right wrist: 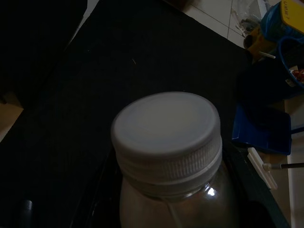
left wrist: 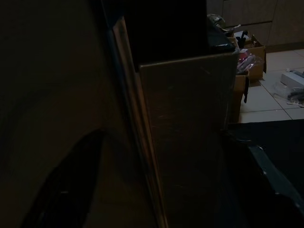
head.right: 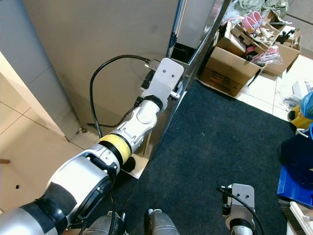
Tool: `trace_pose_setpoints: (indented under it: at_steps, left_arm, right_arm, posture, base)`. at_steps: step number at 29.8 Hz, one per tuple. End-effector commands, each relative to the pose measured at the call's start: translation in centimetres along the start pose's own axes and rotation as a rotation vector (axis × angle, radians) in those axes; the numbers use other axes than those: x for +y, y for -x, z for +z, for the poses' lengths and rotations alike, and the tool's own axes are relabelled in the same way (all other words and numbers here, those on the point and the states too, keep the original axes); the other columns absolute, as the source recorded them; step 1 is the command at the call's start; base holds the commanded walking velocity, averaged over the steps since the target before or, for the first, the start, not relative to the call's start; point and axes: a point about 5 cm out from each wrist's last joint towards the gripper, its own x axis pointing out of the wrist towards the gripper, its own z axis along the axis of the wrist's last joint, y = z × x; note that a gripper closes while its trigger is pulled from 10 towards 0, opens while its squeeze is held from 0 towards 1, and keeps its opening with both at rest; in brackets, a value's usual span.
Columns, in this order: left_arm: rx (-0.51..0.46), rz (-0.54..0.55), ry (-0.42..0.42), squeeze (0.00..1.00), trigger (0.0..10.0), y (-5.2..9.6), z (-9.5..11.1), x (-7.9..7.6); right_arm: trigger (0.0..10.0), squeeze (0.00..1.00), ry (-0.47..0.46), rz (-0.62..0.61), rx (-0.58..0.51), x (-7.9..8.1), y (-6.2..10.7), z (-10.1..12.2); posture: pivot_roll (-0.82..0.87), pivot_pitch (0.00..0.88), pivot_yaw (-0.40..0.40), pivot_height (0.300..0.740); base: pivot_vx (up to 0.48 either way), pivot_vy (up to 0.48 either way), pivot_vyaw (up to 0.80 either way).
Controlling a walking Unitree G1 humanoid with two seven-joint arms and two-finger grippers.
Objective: Restocking fridge
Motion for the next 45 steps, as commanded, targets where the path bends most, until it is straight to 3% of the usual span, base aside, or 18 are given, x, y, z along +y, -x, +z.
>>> trace_pose_setpoints:
  at_steps: [1,2,3,4,5,6,7,20,25,26,28,29,40,45]
  left_arm:
    - [-0.061,-0.157,0.083,0.96,10.0,0.7,3.2,-7.0]
    - [-0.061,-0.156,0.08,0.22,10.0,0.7,3.1,-6.9]
    - [-0.061,-0.15,0.07,0.29,9.8,0.7,3.0,-6.8]
    - [-0.06,-0.145,0.063,0.29,9.8,0.8,2.9,-6.8]
    - [-0.056,-0.143,0.069,0.0,2.8,0.8,2.7,-6.6]
    - [-0.053,-0.142,0.074,0.0,2.8,0.8,2.6,-6.5]
    - [-0.05,-0.132,0.077,0.0,0.0,0.9,2.2,-6.1]
    - [0.024,-0.1,0.075,0.0,0.0,1.8,-1.1,-4.8]
    - [0.08,-0.095,0.038,0.0,0.0,2.3,-2.6,-4.4]
    - [0.094,-0.096,0.032,0.0,3.9,2.3,-2.9,-4.3]
    - [0.097,-0.096,0.032,0.0,3.9,2.3,-3.0,-4.2]
    - [0.103,-0.095,0.03,0.0,10.0,2.3,-3.0,-4.1]
    - [0.13,-0.087,-0.012,0.0,10.0,2.0,-3.1,-3.7]
    - [0.141,-0.045,-0.016,0.0,10.0,1.7,-3.1,-2.7]
  right_arm:
    - [10.0,0.0,-0.006,-0.024,0.008,-0.4,0.3,-0.3]
    - [10.0,0.0,-0.006,-0.025,0.008,-0.5,0.3,-0.3]
    - [10.0,0.0,-0.006,-0.026,0.008,-0.5,0.3,-0.3]
    - [10.0,0.0,-0.007,-0.026,0.008,-0.5,0.3,-0.3]
    - [10.0,0.0,-0.007,-0.027,0.009,-0.5,0.3,-0.4]
    - [10.0,0.0,-0.007,-0.028,0.009,-0.5,0.3,-0.4]
    - [10.0,0.0,-0.008,-0.03,0.01,-0.6,0.4,-0.4]
    - [10.0,0.0,-0.006,-0.032,0.014,-0.8,0.5,-0.6]
    - [10.0,0.0,-0.006,-0.032,0.014,-0.9,0.6,-0.6]
    - [10.0,0.0,-0.005,-0.032,0.015,-0.9,0.6,-0.7]
    - [10.0,0.0,-0.005,-0.032,0.015,-0.9,0.6,-0.7]
    - [10.0,0.0,-0.005,-0.032,0.015,-0.9,0.6,-0.7]
    - [10.0,0.0,-0.003,-0.033,0.012,-0.9,0.8,-0.7]
    - [10.0,0.0,-0.002,-0.035,0.01,-1.1,1.0,-0.8]
  posture:
    - [-0.28,0.277,-0.103,0.74]
    - [-0.28,0.278,-0.103,0.74]
    - [-0.28,0.28,-0.103,0.74]
    - [-0.28,0.28,-0.103,0.74]
    - [-0.28,0.283,-0.102,0.74]
    - [-0.28,0.283,-0.102,0.74]
    - [-0.28,0.286,-0.103,0.74]
    - [-0.27,0.302,-0.111,0.74]
    - [-0.28,0.307,-0.115,0.74]
    - [-0.28,0.31,-0.115,0.74]
    - [-0.28,0.31,-0.115,0.74]
    - [-0.29,0.311,-0.116,0.74]
    - [-0.3,0.318,-0.121,0.74]
    - [-0.31,0.323,-0.125,0.74]
  base:
    - [0.0,0.0,0.0]
    - [0.0,0.0,0.0]
    - [0.0,0.0,0.0]
    - [0.0,0.0,0.0]
    - [0.0,0.0,0.0]
    - [0.0,0.0,0.0]
    - [0.0,0.0,0.0]
    - [0.0,0.0,0.0]
    - [0.0,0.0,0.0]
    - [0.0,0.0,0.0]
    - [0.0,0.0,0.0]
    - [0.0,0.0,0.0]
    - [0.0,0.0,0.0]
    - [0.0,0.0,0.0]
